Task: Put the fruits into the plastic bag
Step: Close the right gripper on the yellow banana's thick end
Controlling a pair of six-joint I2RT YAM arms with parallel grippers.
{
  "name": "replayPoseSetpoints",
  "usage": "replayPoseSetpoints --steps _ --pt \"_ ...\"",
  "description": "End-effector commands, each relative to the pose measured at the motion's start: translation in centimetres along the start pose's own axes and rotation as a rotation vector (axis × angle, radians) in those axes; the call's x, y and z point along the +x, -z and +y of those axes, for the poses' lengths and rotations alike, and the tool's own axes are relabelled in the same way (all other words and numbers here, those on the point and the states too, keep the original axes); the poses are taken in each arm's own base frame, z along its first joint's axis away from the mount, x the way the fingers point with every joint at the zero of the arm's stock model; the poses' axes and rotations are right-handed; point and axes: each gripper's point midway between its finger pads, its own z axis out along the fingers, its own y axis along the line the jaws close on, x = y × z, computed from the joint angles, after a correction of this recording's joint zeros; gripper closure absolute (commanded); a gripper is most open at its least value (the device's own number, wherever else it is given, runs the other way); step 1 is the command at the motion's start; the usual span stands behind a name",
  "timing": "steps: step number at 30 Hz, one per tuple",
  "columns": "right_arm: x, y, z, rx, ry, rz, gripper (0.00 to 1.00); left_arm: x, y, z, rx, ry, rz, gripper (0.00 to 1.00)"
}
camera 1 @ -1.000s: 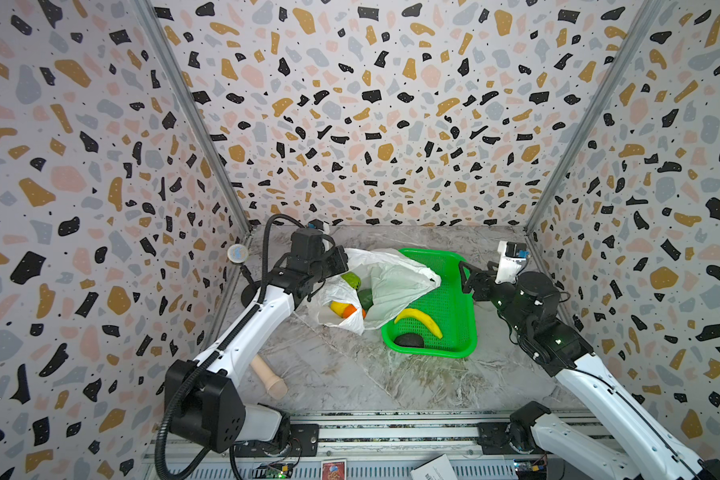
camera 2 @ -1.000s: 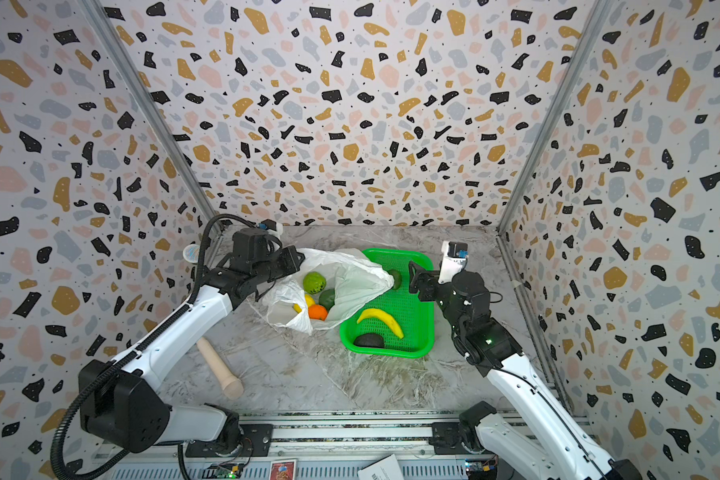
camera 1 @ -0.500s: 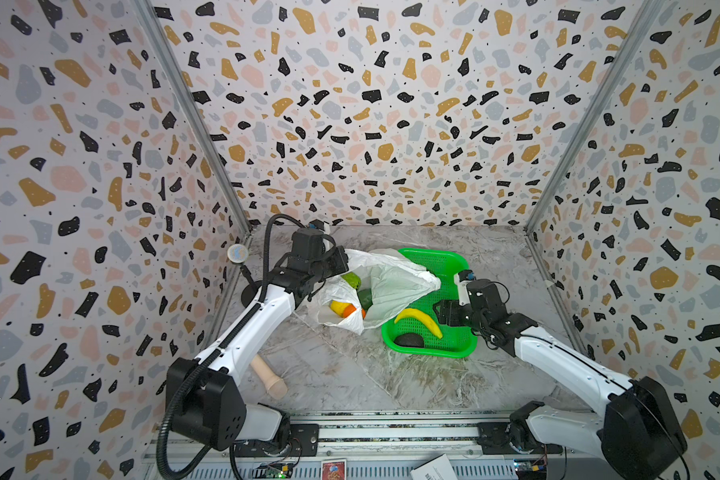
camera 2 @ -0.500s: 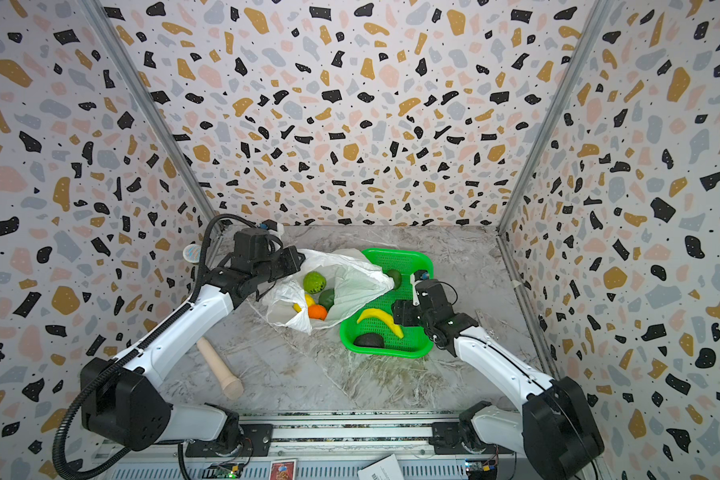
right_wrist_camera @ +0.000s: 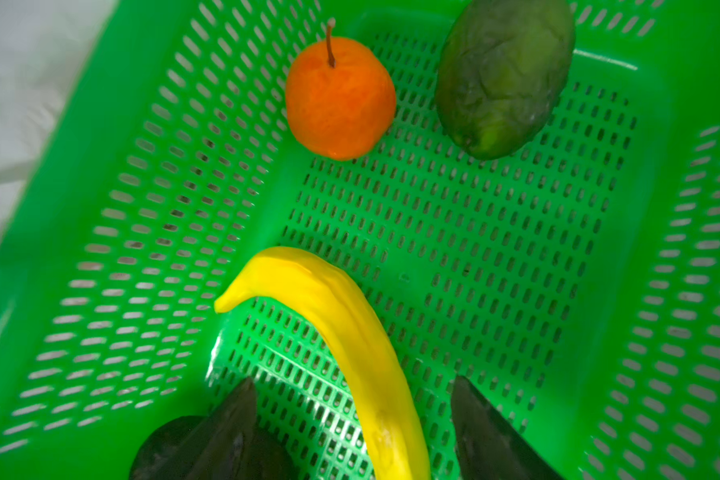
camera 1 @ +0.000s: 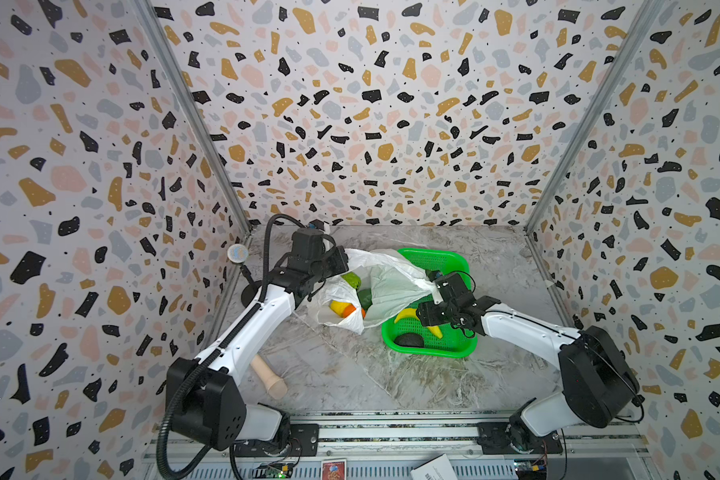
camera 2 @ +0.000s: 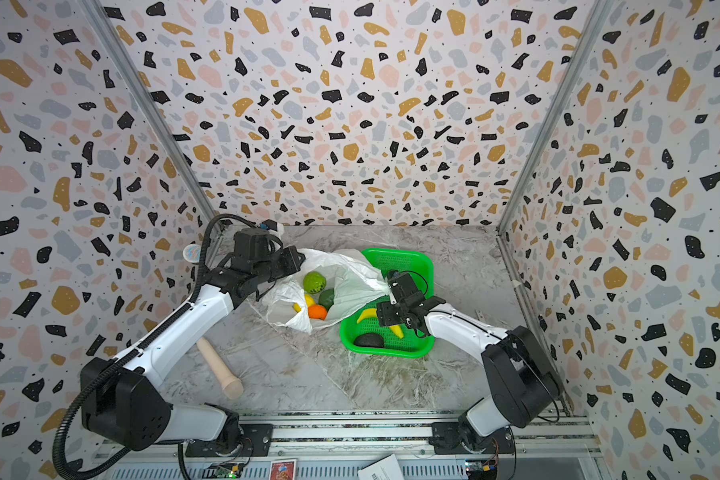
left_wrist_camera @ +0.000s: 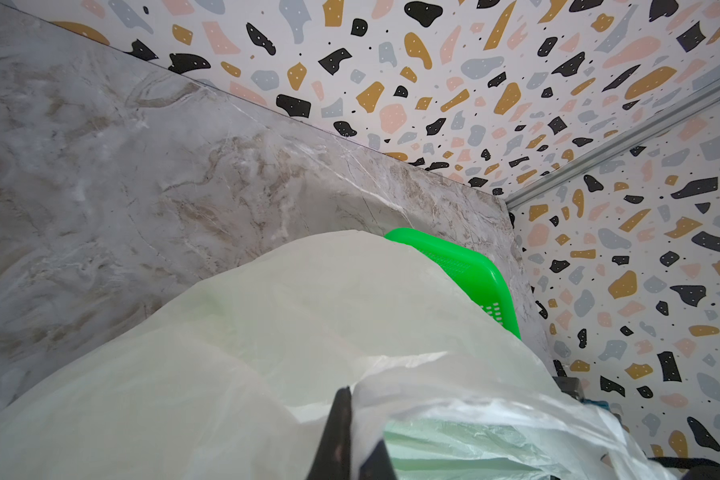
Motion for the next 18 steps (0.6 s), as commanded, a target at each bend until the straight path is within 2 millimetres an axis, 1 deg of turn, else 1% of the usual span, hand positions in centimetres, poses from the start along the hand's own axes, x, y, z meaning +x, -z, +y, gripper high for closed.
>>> replayPoseSetpoints --steps 1,9,13,18 --pt "0.5 -0.1 -0.2 0.014 0.021 0.031 0.27 -1.1 0.8 -1.1 0.031 -0.017 -0.04 1.0" --pt "1.3 -1.1 -0.3 0.017 0.021 0.055 0.35 -1.0 0.8 -1.0 0.029 -0.015 -0.039 1.0" --pt "2.1 -1.8 -0.5 0.021 0.021 0.083 0.39 -1.0 0.8 -1.1 0.031 -0.017 -0.039 1.0" --pt "2.7 -2.4 -0.7 0.026 0.019 0.098 0.42 -1.0 0.8 -1.0 0.029 -0.017 -0.038 1.0"
